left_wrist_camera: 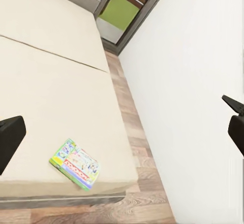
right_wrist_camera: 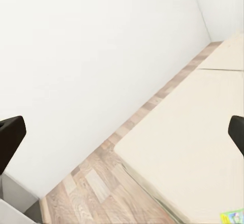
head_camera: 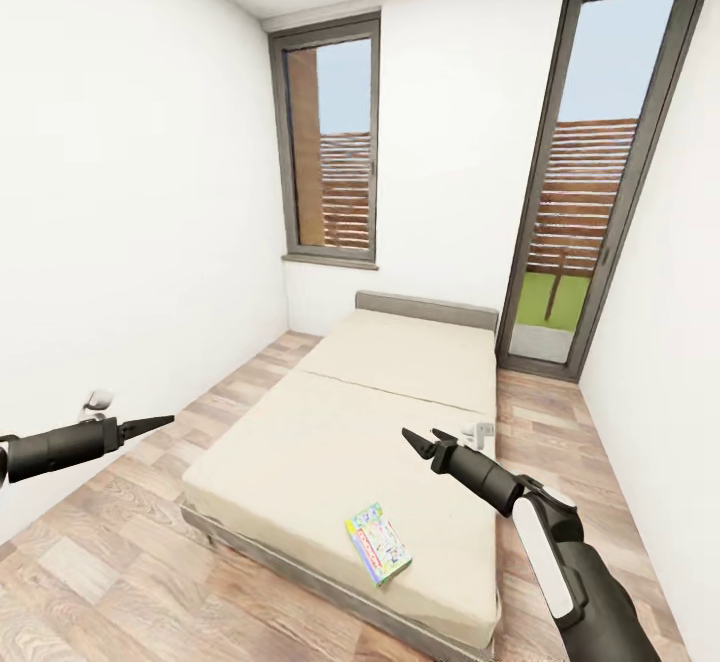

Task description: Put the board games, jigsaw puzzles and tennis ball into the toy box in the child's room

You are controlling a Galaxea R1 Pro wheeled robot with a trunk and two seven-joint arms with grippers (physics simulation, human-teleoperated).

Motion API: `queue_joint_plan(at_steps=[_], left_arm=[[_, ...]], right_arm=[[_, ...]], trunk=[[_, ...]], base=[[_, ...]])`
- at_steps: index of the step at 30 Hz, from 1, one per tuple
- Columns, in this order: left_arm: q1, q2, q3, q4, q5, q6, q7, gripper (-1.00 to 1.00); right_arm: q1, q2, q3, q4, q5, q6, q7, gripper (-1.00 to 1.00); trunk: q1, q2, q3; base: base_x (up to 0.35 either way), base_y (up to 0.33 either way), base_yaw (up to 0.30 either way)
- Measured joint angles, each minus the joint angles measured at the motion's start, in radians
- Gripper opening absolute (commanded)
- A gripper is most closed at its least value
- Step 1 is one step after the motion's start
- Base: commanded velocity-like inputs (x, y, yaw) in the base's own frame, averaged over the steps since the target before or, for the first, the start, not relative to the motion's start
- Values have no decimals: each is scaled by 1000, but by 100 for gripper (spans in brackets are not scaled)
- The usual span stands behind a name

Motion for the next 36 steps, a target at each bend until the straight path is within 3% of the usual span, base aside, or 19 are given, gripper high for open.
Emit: queue_joint_plan(at_steps=[12,18,36], left_arm=[[0,0,3,0,-2,0,1,100],[0,0,6,0,-2,0,0,100],[0,0,7,0,-3,0,0,100]], right_arm=[[0,1,0,3,-2,0,-1,100],[0,0,-2,7,-3,-1,0,100],[0,0,-4,9,-6,0,-7,100]], trunk=[[0,0,8],[0,0,12],[0,0,0]], base=[[0,11,-280],[0,193,-266],[0,243,-29]])
